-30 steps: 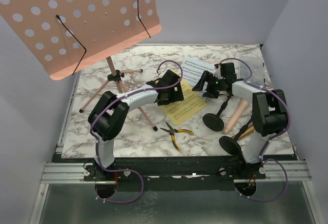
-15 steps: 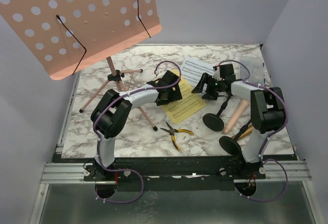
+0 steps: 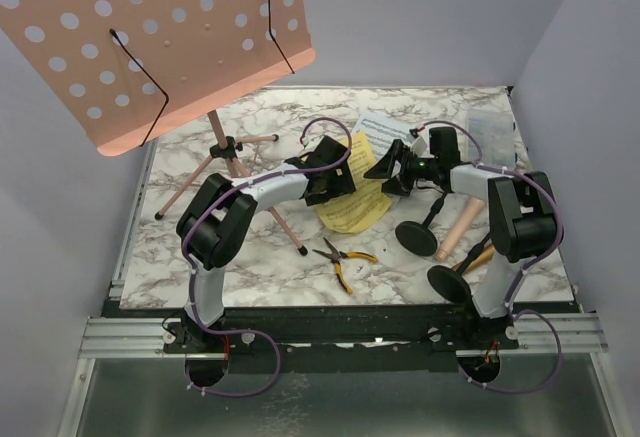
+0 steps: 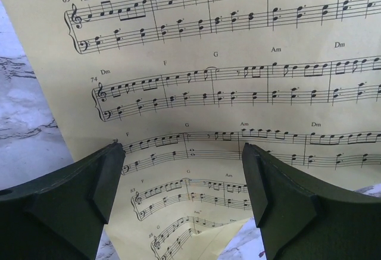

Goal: Set up the instrument practice props

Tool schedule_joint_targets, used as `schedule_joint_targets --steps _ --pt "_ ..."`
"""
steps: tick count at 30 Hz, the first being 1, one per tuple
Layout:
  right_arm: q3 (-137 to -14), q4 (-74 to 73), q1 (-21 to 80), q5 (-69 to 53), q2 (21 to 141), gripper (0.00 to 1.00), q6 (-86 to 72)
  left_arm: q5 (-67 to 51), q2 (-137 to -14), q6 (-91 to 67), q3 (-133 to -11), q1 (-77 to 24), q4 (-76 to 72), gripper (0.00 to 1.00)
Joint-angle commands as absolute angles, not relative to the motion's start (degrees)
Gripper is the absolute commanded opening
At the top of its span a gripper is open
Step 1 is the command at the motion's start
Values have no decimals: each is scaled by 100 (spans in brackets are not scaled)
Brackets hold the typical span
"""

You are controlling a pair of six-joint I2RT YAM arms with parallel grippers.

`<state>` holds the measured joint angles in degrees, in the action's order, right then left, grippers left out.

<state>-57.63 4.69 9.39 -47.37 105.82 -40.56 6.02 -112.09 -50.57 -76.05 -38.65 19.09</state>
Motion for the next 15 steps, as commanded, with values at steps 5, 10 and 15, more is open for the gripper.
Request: schedule_joint_targets --steps 5,10,15 --pt "-6018 667 944 -5239 10717 84 -3256 360 -11544 -4977 -7382 -3880 1986 88" --pt "-6620 200 940 -5302 11211 86 -2518 397 -11574 -4923 -7385 -3902 1978 88" --pt "-7179 -450 932 -5457 11592 90 -2011 387 -11628 -4905 -7409 -3912 1978 88"
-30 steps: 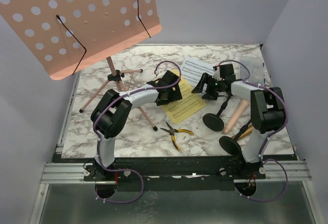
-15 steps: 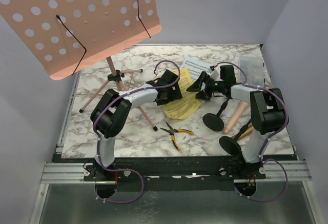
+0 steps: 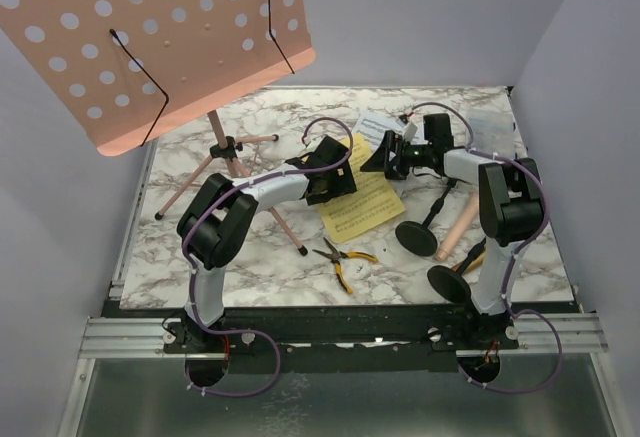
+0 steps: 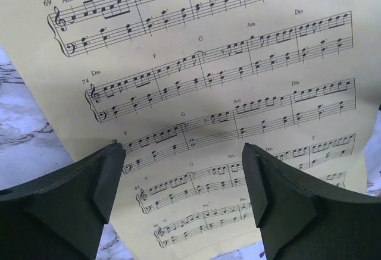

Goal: Set up the instrument practice props

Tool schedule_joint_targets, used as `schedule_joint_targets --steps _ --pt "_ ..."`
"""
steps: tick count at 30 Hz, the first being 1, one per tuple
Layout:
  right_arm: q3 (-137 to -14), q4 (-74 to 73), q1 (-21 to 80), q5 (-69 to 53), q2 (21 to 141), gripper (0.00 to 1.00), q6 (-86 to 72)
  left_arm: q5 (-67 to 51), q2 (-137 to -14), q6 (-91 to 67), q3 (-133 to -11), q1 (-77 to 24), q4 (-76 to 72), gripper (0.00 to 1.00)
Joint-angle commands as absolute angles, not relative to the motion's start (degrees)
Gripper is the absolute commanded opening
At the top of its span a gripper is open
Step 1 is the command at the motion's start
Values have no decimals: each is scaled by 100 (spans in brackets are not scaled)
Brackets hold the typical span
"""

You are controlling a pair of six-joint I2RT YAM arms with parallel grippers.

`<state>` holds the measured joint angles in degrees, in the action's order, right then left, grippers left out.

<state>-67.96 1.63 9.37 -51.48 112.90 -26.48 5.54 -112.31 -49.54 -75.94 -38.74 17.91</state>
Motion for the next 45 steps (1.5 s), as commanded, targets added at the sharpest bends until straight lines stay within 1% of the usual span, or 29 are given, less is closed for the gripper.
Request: schedule_joint_targets --steps 1,3,5,8,12,15,18,19,20,22,24,29,30,33,38,42,45 --pt "-7223 -473 932 -5570 11667 90 -2040 387 -11636 -4902 -7409 -3924 1980 88" --pt "-7307 -472 916 -5712 11817 88 -2166 387 -11655 -4872 -7410 -3936 1987 88" --pt "-7310 -335 876 -5777 11916 81 -2467 354 -11624 -4875 -7418 -3932 1982 88" --pt "-7022 385 863 -5903 11891 65 -3097 367 -11569 -4872 -7411 -3952 1982 88" --pt "-6956 846 859 -5776 11937 53 -3686 452 -11476 -4785 -7417 -3981 1980 88" --pt "-6901 1151 860 -5825 11955 50 -3955 534 -11422 -4727 -7409 -4003 1976 88" --pt "-6997 1053 861 -5801 12052 48 -3920 549 -11354 -4666 -7409 -4017 1969 88" --pt "-7012 1015 859 -5816 12071 44 -3916 545 -11319 -4667 -7417 -4020 1971 88" --pt "-6978 1045 860 -5839 12069 42 -3924 545 -11297 -4652 -7418 -4032 1960 88" --pt "-6855 1257 858 -5887 12035 33 -4002 578 -11254 -4573 -7418 -4051 1952 88" --pt "-6823 1236 861 -5787 11992 22 -3974 637 -11183 -4474 -7431 -4072 1951 89" --pt "-6421 1549 859 -5554 11512 2 -4034 876 -10864 -4193 -7423 -4137 1926 90" --pt "-6397 1456 861 -5438 11375 1 -3938 937 -10741 -4107 -7403 -4167 1920 91" --pt "-6247 1243 856 -5178 10897 1 -3616 970 -10300 -3833 -7310 -4199 1802 94" --pt "-5614 1317 860 -4445 9625 1 -2906 288 -9252 -2904 -6944 -4202 1145 95" --pt "-5010 1449 861 -3615 8453 1 -2414 -539 -8189 -2341 -6077 -4202 -67 96" --pt "-4578 1310 861 -2534 7558 1 -2107 -737 -7507 -2333 -5436 -4209 -942 99"
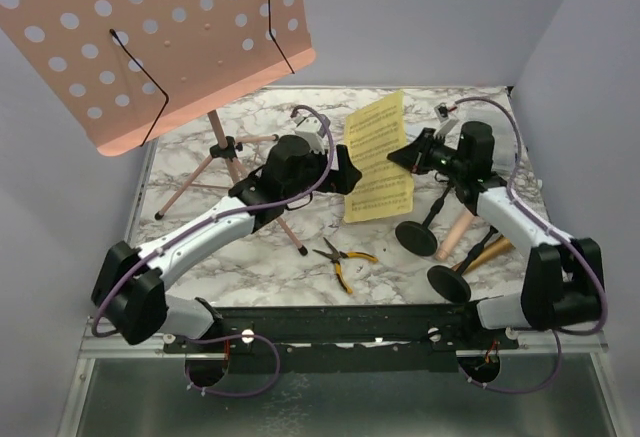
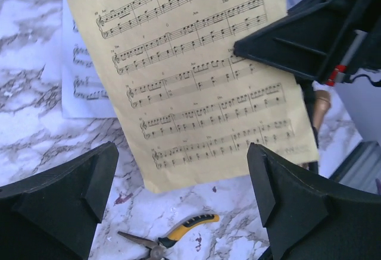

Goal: Set up the instrument practice props

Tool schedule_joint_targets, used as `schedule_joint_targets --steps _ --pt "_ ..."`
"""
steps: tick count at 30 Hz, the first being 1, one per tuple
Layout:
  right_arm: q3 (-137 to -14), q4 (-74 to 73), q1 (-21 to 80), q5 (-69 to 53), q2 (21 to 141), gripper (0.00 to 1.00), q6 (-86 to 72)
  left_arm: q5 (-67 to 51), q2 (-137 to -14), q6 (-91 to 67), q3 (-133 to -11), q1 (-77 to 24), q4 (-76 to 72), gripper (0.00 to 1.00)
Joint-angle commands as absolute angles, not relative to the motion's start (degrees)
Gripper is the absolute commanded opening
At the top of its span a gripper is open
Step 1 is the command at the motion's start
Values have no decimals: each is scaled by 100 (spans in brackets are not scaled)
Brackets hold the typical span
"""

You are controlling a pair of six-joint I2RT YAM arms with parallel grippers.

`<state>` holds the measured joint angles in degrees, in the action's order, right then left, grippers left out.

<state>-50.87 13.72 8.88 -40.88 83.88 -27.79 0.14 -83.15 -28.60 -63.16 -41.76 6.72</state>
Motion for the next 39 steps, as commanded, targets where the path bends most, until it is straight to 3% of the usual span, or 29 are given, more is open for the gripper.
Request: schedule_joint_targets --steps 1,5,13,19,23,28,31,35,39 --pt "-4430 1279 861 -2186 7271 1 -2113 -779 -7371 -2325 -5342 -4210 -1070 99" --pt "-4158 952 859 -1284 6342 0 -1878 -1021 -7163 -2198 -5256 -4221 -1287 99" --pt "-4746 120 860 -1136 5402 1 -1653 -1519 -6998 -1792 -5364 -4271 -1248 98" --pt "-5617 44 861 -2156 5258 1 -1873 -975 -6555 -2470 -5635 -4287 -816 98" --pt "-6668 18 859 -3583 5804 1 -2114 -254 -6473 -3511 -6627 -4287 788 96" --pt "-7578 1506 998 -5785 6413 1 -3468 -540 -6029 -3788 -7453 -4282 1656 94" --pt "-7994 2358 1389 -6424 6505 0 -4108 -426 -5621 -3817 -7764 -4285 1924 94" --pt "-7685 4082 1485 -6786 6046 0 -5067 -77 -5179 -3875 -7966 -4283 2151 94" --pt "-7072 4824 1481 -6492 5578 1 -5459 -711 -4992 -4629 -7805 -4281 1905 98"
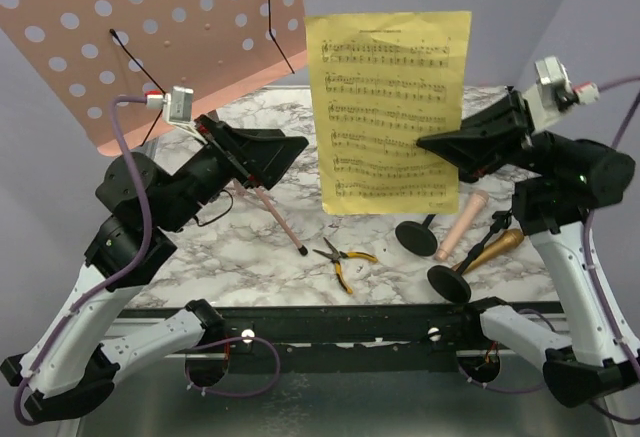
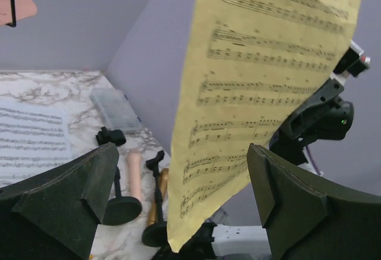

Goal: Set up the instrument practice props

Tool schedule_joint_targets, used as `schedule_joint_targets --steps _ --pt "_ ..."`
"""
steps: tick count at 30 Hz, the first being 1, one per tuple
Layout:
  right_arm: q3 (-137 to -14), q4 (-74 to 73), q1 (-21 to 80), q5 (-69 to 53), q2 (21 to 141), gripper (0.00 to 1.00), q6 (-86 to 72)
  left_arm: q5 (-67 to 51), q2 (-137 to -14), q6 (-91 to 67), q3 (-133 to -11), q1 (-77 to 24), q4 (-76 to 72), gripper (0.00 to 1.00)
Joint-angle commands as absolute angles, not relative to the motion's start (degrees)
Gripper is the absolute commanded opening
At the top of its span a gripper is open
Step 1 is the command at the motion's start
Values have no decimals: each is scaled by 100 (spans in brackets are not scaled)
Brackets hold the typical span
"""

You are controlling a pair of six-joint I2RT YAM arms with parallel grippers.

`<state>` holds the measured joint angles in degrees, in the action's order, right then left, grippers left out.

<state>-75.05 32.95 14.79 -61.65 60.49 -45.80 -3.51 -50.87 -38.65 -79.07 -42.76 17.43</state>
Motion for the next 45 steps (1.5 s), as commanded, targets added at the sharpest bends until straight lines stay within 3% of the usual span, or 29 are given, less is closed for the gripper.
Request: schedule_joint_targets --steps 1,7,10,13,20,21,25,26,28,29,33,37,42,45 --pt "-7006 4783 1485 -6480 5552 1 -5462 -1030 -4971 -4813 -7669 -4280 1635 99" --pt "-6110 5781 1485 -5886 5540 1 -6377 -2019 -4847 -5726 -6826 -4281 -456 99" --pt "-5794 6461 1485 -5585 5636 1 -6928 -2481 -4959 -5853 -6744 -4284 -894 88" --pt "-5634 6328 1485 -5267 5640 1 -7032 -2497 -4897 -5760 -6681 -4281 -905 72" --pt "-5841 5221 1489 -4944 5857 1 -6862 -1966 -4683 -5166 -6824 -4285 -728 11" --pt "-5959 5078 1505 -5009 6005 1 -6872 -1814 -4694 -4975 -6977 -4287 -507 7" --pt "-6383 5063 1830 -5115 6517 1 -6893 -1100 -4870 -4155 -7738 -4281 509 2" --pt "-6536 4945 1933 -5151 6644 1 -6768 -959 -4903 -3987 -7909 -4282 703 6" --pt "-6871 4700 2175 -5151 6846 0 -6515 -827 -4922 -3877 -8028 -4283 786 27" --pt "-6969 4704 2271 -5083 6903 0 -6425 -782 -4937 -3879 -8054 -4280 791 32" --pt "-7335 4678 2398 -5000 7206 0 -6313 -704 -5014 -3826 -8219 -4281 842 37" --pt "-7648 4925 2572 -5101 7531 1 -6462 -441 -5072 -3663 -8385 -4280 908 31" --pt "-7885 4855 2707 -4972 7715 2 -6277 202 -5149 -3230 -8746 -4288 1341 0" --pt "-8077 4201 2707 -4595 7748 22 -5810 1163 -5135 -2498 -9027 -4285 1767 0"
